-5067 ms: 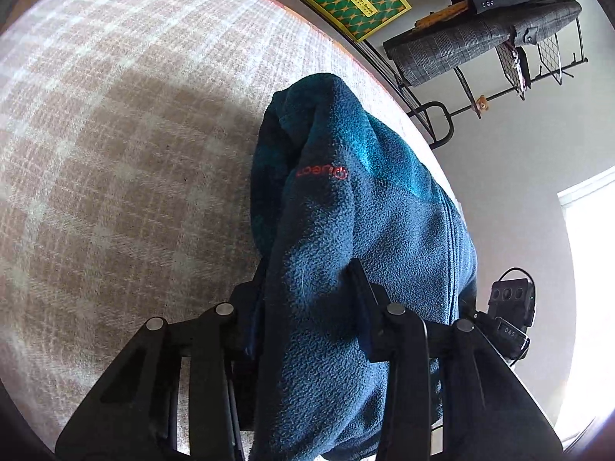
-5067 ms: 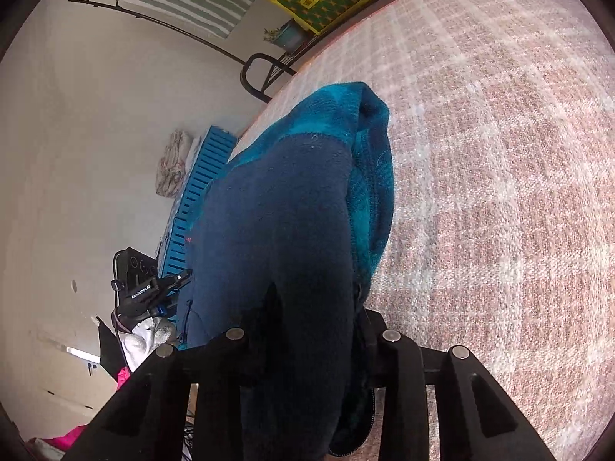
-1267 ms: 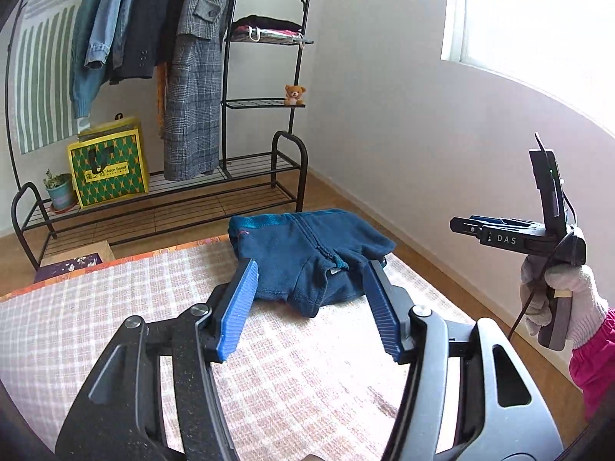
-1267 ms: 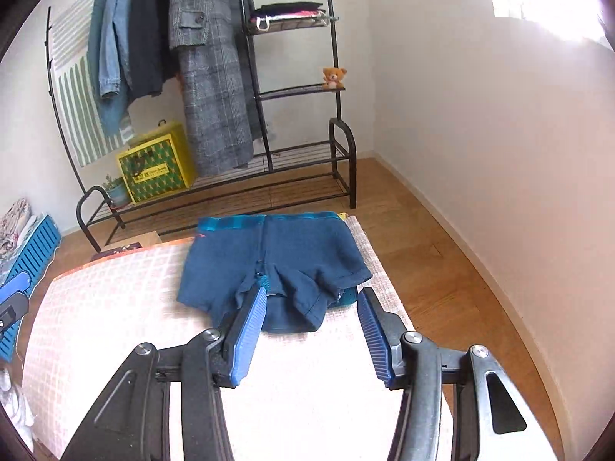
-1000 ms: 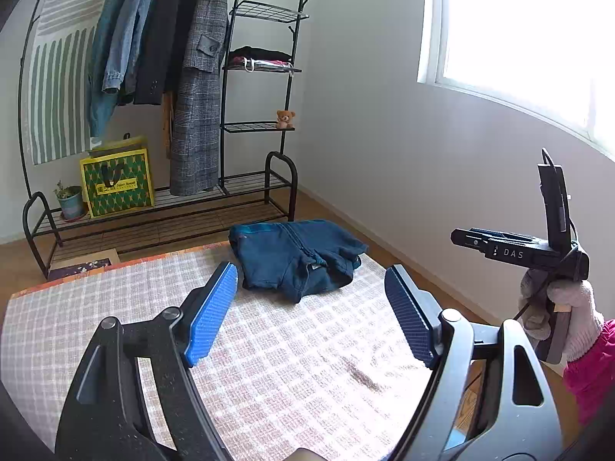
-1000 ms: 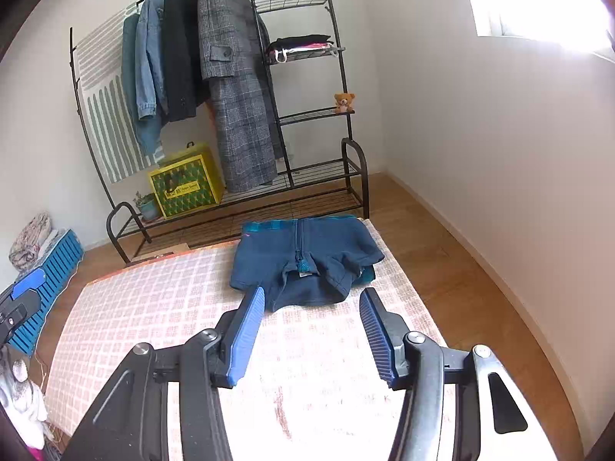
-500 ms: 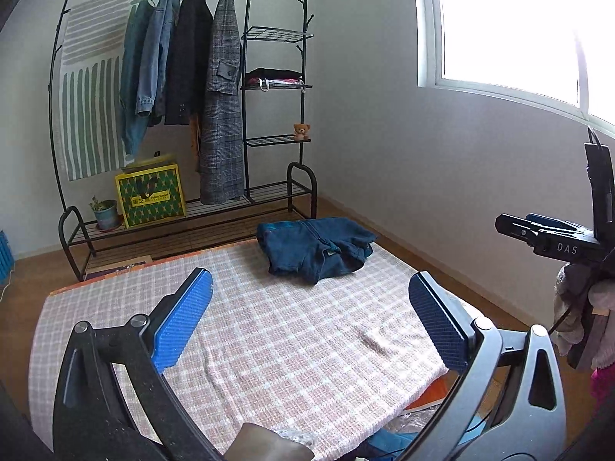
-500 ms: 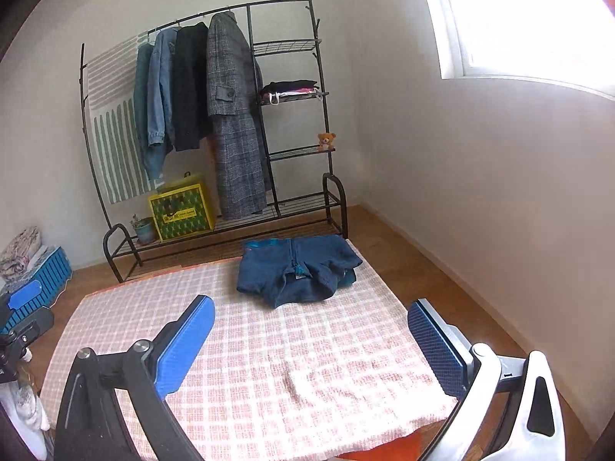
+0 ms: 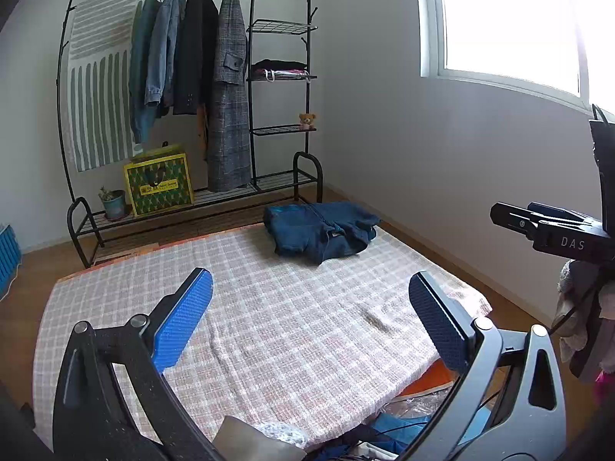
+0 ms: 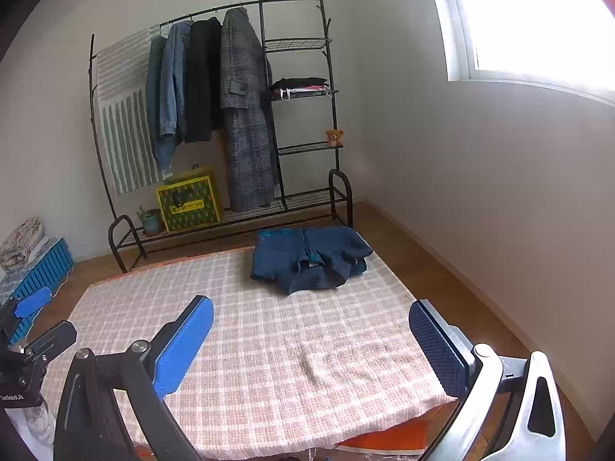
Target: Fold large clothes
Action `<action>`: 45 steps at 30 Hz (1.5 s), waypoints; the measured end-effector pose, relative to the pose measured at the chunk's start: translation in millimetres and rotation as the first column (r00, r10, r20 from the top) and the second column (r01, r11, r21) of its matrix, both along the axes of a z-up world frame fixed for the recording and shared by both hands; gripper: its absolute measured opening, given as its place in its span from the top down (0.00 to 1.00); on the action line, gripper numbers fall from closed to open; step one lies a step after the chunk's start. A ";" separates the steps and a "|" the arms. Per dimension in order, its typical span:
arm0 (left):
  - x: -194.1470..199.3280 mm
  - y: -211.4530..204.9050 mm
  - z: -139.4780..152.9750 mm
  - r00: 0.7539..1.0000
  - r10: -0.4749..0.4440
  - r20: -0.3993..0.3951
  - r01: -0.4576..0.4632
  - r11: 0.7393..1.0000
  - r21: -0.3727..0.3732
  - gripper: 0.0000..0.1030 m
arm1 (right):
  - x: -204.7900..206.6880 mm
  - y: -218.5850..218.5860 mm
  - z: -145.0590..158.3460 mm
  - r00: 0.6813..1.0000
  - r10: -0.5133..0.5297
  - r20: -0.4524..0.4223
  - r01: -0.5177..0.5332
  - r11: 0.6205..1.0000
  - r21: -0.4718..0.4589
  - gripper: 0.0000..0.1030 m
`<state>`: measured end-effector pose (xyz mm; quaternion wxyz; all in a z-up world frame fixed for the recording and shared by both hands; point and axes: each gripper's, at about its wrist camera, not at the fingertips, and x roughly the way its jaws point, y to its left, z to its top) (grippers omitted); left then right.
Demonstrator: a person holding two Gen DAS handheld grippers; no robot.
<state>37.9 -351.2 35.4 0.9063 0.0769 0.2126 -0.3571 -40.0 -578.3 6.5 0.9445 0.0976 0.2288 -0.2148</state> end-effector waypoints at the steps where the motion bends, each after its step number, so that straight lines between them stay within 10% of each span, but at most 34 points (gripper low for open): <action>1: -1.7 0.4 -0.6 1.000 0.004 0.001 -0.004 1.000 0.001 0.00 | 1.1 2.1 -0.1 1.000 0.001 -0.003 -0.001 1.000 -0.006 0.00; 45: -12.7 11.2 11.6 1.000 0.002 0.028 -0.002 1.000 0.009 0.00 | -2.8 17.9 0.5 1.000 0.021 -0.003 -0.021 1.000 -0.022 0.00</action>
